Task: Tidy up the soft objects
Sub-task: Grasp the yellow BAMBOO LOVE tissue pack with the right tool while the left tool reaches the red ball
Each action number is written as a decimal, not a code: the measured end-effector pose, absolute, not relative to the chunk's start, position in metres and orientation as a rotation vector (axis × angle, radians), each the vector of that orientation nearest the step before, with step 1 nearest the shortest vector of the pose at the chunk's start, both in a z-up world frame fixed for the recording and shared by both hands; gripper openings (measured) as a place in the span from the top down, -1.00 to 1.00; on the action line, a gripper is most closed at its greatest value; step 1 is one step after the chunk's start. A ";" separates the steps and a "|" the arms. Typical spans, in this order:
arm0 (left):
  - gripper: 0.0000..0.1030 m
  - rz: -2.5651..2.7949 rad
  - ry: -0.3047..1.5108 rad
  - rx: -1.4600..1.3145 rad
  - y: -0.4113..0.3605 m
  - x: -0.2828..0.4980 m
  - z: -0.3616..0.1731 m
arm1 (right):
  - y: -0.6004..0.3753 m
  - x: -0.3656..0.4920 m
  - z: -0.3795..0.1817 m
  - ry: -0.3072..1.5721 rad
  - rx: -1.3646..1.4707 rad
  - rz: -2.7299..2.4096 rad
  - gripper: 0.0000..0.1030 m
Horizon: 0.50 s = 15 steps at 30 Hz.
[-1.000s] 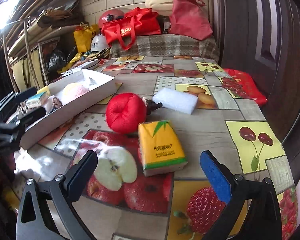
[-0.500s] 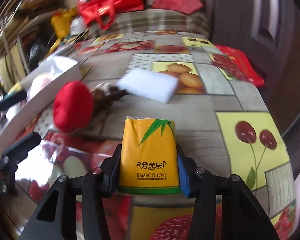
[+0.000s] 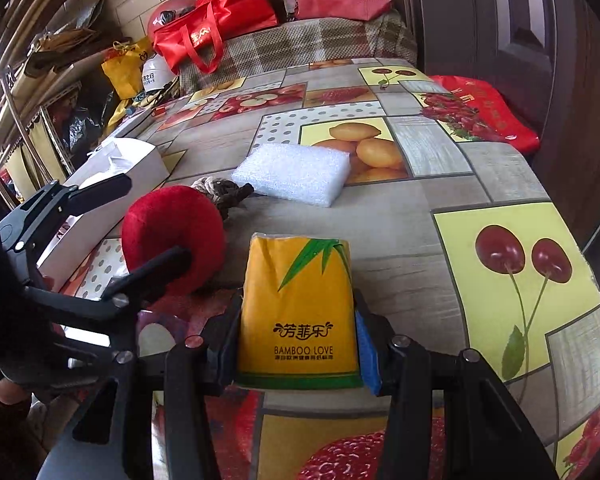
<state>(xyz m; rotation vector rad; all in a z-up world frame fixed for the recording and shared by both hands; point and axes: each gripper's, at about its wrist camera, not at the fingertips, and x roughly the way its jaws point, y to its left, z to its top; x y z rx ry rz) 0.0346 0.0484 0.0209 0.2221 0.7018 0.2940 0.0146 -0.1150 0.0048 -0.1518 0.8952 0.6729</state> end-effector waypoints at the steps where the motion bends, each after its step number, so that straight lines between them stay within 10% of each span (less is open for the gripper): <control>1: -0.67 0.287 0.713 0.222 0.049 0.038 0.019 | -0.116 0.015 0.005 0.897 -0.146 0.675 0.04; 4: -0.62 0.250 0.749 0.209 0.051 0.045 0.015 | -0.117 0.016 0.005 0.902 -0.135 0.676 0.04; 7: 0.10 0.207 0.718 0.182 0.052 0.039 0.019 | -0.118 0.016 0.005 0.901 -0.128 0.676 0.04; 15: 0.12 0.196 0.590 0.082 0.059 0.014 0.037 | -0.124 0.016 0.007 0.888 -0.094 0.654 0.05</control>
